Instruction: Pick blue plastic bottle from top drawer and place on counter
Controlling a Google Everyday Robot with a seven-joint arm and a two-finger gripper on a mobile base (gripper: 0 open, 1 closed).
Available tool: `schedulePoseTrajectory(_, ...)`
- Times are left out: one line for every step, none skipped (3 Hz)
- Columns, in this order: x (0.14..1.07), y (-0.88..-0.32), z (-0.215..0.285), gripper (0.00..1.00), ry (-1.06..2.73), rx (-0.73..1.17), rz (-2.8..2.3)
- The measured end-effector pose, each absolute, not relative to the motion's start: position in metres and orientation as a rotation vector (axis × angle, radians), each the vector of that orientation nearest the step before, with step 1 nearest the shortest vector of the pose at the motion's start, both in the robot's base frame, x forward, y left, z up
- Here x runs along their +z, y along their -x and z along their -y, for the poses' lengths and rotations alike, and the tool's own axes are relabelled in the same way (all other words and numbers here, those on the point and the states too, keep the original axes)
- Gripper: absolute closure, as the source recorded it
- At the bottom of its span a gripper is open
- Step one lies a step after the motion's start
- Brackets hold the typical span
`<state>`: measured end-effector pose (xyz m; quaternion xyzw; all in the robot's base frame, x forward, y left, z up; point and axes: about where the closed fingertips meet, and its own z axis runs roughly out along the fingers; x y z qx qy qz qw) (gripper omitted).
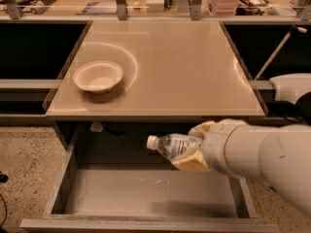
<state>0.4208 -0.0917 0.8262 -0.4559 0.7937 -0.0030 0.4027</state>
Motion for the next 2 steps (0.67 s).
schedulePoseTrajectory(0.894, -0.45, 0.105, 1.0, 1.111, -0.074, -1.992)
schedulePoseTrajectory(0.927, -0.463, 0.107, 1.0, 1.074, -0.126, -1.967)
